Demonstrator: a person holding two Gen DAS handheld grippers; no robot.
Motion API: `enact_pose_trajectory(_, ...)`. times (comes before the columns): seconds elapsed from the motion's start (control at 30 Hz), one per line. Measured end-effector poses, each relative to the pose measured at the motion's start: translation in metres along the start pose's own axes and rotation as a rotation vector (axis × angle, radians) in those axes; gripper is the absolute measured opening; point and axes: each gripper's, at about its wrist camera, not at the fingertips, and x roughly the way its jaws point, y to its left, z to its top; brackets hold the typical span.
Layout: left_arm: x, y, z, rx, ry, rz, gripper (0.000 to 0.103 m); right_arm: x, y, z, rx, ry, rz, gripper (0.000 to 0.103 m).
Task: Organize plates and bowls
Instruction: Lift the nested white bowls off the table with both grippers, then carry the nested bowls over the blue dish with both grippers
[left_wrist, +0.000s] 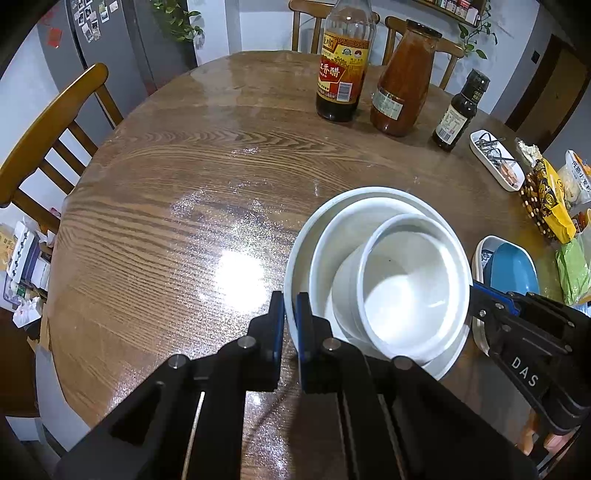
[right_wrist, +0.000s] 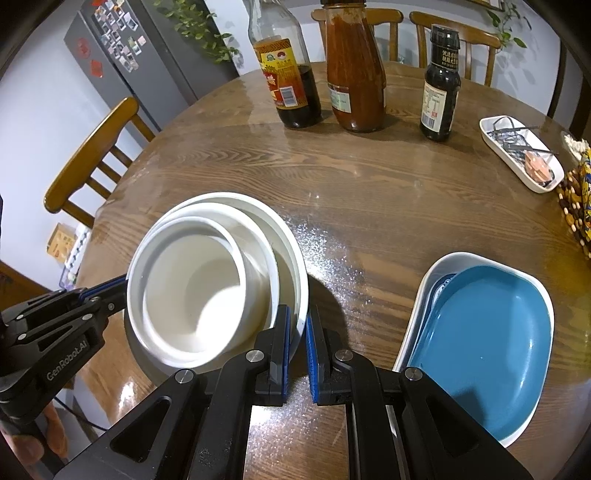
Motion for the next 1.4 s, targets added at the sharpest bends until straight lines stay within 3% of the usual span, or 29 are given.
enact_pose_trajectory(1.4,-0.026,-0.022,-0.001,0.028,-0.066,0.002,0.002,-0.034,-0.01,-0.007,0.013,-0.063,0.002,0.012)
